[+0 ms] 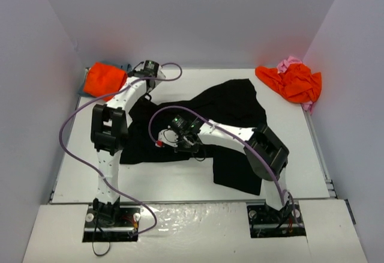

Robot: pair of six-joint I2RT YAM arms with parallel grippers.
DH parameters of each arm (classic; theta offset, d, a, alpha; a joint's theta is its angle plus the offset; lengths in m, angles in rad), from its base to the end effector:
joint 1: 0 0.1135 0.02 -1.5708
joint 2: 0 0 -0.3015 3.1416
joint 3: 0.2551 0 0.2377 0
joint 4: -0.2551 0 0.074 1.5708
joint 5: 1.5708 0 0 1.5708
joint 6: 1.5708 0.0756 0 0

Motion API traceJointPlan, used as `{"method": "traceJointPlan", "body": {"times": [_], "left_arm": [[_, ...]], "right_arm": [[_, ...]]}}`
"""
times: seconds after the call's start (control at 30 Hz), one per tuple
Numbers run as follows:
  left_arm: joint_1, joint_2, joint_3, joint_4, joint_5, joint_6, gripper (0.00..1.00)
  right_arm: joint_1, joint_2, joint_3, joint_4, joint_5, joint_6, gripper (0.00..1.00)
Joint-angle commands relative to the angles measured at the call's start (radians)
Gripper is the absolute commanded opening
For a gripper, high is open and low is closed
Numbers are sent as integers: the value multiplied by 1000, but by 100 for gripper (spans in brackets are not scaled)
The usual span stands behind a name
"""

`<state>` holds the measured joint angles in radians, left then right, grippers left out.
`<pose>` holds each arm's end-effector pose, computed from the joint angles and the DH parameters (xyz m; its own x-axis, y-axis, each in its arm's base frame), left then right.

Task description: Fold and stack the t-shirts

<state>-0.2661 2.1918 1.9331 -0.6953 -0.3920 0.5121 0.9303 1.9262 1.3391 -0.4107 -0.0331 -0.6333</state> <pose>0.5058 -0.1079 0.2405 -0.6714 0.6524 -0.3515 0.4117 0.7228 0.5551 0.2554 0.3468 0.1930 0.0758 -0.8880 -0.4535 -0.9518 0.0711 -0.2984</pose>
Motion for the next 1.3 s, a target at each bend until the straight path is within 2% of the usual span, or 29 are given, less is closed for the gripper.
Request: {"method": "traceJointPlan", "body": {"times": [0.0, 0.13, 0.3, 0.43, 0.57, 0.77, 0.9, 0.97, 1.1, 1.27], "left_arm": [[7, -1, 36, -33, -11, -10, 0], [8, 14, 37, -30, -14, -11, 0], [14, 22, 43, -29, -10, -11, 0], [19, 35, 61, -33, -10, -9, 0], [22, 61, 109, -50, -6, -6, 0], [26, 114, 211, -96, 6, -2, 0], [36, 124, 237, -102, 15, 3, 0], [43, 132, 252, -110, 18, 2, 0], [49, 139, 262, -115, 25, -6, 0], [55, 142, 266, -109, 17, -4, 0]], "right_arm": [[29, 61, 157, -21, 7, -65, 0], [68, 134, 297, -25, 56, -103, 0], [93, 212, 451, -36, -45, -72, 0], [136, 283, 517, -51, -63, -68, 0], [156, 337, 603, -106, -208, -16, 0], [173, 369, 561, -203, -373, -66, 0], [174, 363, 491, -267, -430, -100, 0], [180, 372, 457, -320, -429, -131, 0], [183, 332, 416, -293, -359, -126, 0], [184, 327, 451, -331, -355, -145, 0]]}}
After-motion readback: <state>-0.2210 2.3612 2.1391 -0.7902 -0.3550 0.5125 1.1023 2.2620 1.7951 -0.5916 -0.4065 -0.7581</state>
